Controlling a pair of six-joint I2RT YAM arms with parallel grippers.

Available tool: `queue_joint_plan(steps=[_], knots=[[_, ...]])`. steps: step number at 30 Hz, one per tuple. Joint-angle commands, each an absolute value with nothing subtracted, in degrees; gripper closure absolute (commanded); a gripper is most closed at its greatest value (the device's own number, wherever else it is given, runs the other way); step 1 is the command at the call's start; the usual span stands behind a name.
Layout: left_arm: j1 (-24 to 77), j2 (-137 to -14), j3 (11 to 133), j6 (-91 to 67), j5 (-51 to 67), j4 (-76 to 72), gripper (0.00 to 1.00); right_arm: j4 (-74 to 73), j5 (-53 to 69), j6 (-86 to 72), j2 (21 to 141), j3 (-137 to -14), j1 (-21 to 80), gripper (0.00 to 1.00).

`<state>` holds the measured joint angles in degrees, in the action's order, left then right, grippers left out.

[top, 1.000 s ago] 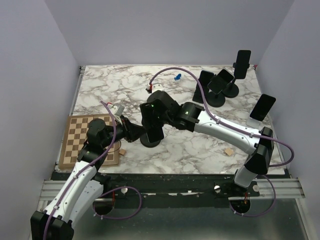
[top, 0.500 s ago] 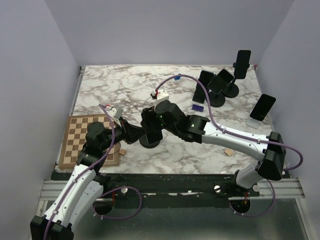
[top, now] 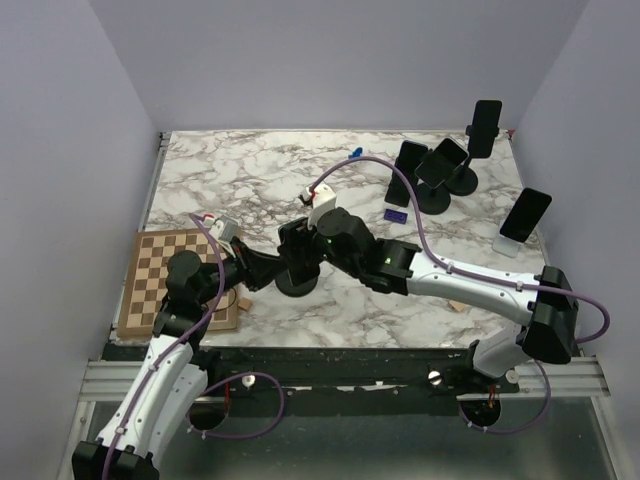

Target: Remove the phone from the phone stand

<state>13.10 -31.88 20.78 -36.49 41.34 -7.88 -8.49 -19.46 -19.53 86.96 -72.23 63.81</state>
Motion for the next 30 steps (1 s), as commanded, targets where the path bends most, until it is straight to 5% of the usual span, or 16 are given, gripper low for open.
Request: queue_joint_plan(steps=[1,17,30], knots=[[9.5,-31.8,19.3,-37.8,49.0,-8.8,1.0,-6.6,-19.8,-11.6,83.1,-69.5,60.5,0.99],[8.1,-34.6,20.0,-36.7,51.2,-7.2,1.0,-9.0,11.4,-10.3,83.6,-74.0,56.4,0.99],[8.1,-33.9,24.4,-35.6,47.2,3.9,1.0,-7.1,13.6,-28.3,77.4,-75.7,56.4,0.99]])
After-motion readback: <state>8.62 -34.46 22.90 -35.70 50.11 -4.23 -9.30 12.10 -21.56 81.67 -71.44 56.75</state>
